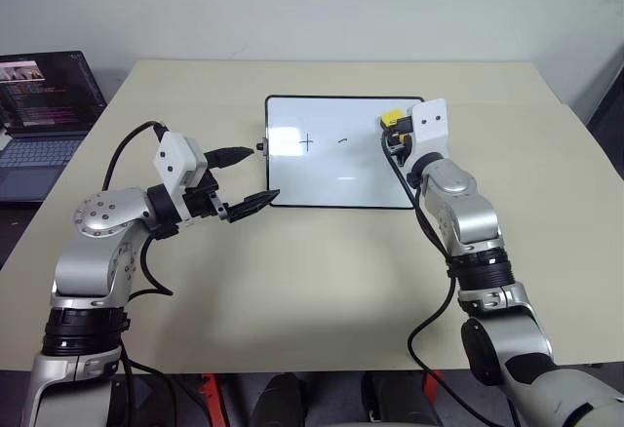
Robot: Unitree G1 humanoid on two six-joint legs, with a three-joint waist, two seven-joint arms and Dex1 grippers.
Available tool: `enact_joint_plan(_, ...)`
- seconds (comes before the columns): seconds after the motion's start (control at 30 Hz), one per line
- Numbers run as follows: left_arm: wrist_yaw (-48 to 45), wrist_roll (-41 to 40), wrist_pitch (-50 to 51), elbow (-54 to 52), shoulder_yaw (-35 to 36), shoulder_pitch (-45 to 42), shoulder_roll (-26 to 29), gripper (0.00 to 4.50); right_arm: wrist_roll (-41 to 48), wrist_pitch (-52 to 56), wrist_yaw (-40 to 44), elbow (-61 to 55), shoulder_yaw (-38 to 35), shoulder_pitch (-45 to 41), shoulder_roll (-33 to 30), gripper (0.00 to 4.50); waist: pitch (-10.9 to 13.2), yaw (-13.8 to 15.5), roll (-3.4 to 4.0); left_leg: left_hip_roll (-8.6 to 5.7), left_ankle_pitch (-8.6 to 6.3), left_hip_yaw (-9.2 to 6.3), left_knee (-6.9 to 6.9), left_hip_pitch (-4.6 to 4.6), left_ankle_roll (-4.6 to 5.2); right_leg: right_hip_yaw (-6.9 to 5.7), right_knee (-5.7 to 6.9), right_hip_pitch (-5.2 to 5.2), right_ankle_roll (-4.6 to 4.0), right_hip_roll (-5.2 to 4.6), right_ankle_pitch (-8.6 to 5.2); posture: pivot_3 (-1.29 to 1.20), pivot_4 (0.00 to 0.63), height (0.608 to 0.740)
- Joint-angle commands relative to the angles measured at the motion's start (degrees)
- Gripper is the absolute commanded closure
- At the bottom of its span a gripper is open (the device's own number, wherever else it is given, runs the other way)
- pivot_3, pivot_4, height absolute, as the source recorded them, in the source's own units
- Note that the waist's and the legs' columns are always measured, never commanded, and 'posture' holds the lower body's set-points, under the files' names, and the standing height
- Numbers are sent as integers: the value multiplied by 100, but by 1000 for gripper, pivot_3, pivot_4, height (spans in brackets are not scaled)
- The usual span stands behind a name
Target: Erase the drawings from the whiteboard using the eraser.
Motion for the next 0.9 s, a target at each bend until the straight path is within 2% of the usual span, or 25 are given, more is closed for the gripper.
enact_joint_plan(0.03, 80, -85, 9, -321, 185, 62, 73, 0, -65, 3, 67, -104, 38, 87, -49, 3290, 0, 0, 0, 0, 0, 0, 1, 0, 0, 1, 1, 0, 0, 0, 0, 0, 150, 740)
enact_joint_plan(0.27, 121, -97, 19, -363, 192, 89, 85, 0, -118, 425, 210, -790, 255, 688, -59, 3290, -1, 6, -1, 0, 0, -1, 3, 1, 0, 0, 4, 1, 0, 0, 0, 0, 150, 740)
enact_joint_plan(0.53, 132, -94, 33, -368, 187, 87, 68, 0, -196, 918, 474, -1491, 455, 1332, -355, 3290, -2, 9, -2, 0, 0, -3, 12, 4, 1, -2, 8, 7, 0, 0, 0, 0, 150, 740)
enact_joint_plan(0.9, 151, -119, 61, -404, 203, 156, 53, 0, 52, 1352, 556, -2174, 170, 1643, -411, 3290, -2, 15, -3, -1, -1, -7, 20, 4, 1, -4, 10, 11, 0, 1, 0, 0, 150, 740)
